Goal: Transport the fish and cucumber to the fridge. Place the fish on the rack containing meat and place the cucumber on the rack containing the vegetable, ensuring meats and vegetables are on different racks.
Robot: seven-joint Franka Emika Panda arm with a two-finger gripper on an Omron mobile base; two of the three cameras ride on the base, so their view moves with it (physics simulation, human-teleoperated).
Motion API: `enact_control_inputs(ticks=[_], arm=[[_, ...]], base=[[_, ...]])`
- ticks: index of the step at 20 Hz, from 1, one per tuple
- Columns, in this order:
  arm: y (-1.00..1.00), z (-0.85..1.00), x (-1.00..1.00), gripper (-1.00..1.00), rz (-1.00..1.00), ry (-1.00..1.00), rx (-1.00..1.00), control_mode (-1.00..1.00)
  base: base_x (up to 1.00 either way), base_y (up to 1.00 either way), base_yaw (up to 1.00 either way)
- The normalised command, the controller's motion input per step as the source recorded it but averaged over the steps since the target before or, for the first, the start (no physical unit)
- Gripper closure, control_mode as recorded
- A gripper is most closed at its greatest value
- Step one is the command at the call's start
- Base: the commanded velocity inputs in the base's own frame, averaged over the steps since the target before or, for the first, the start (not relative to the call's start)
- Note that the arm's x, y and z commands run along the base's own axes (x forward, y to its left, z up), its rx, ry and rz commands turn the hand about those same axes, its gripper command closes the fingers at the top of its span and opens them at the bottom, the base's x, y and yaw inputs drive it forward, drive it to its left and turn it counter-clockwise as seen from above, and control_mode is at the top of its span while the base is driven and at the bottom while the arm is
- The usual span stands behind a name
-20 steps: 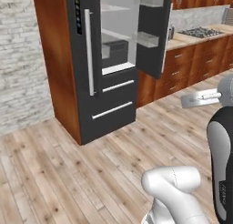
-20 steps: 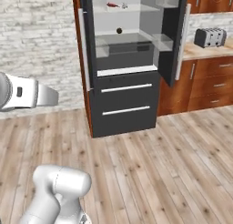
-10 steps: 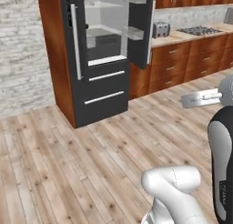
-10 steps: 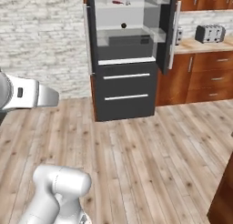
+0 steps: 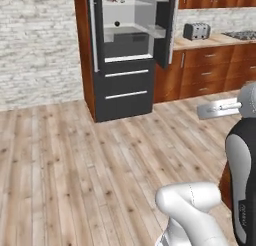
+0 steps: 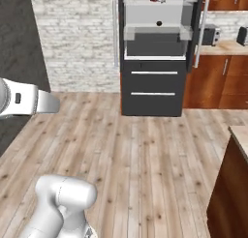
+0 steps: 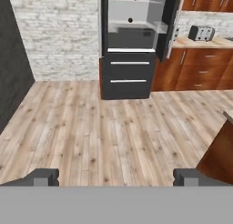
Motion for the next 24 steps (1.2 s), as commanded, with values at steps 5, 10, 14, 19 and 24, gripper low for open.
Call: enact_control_inputs(ticks=[5, 10, 14, 19, 24], arm=[[0.00, 0.00, 0.00, -1.00, 0.00, 0.00, 0.00, 1.00], [0.00, 0.00, 0.00, -1.00, 0.00, 0.00, 0.00, 1.00], [0.00, 0.00, 0.00, -1.00, 0.00, 0.00, 0.00, 1.00], [0.00, 0.00, 0.00, -1.00, 0.00, 0.00, 0.00, 1.00], [0.00, 0.00, 0.00, -1.00, 0.00, 0.00, 0.00, 1.00]], base=[[-1.00, -0.32, 0.15], [-1.00, 0.12, 0.00], [-1.00, 0.16, 0.00], [-1.00, 0.07, 0.00], [-1.00, 0.01, 0.00]])
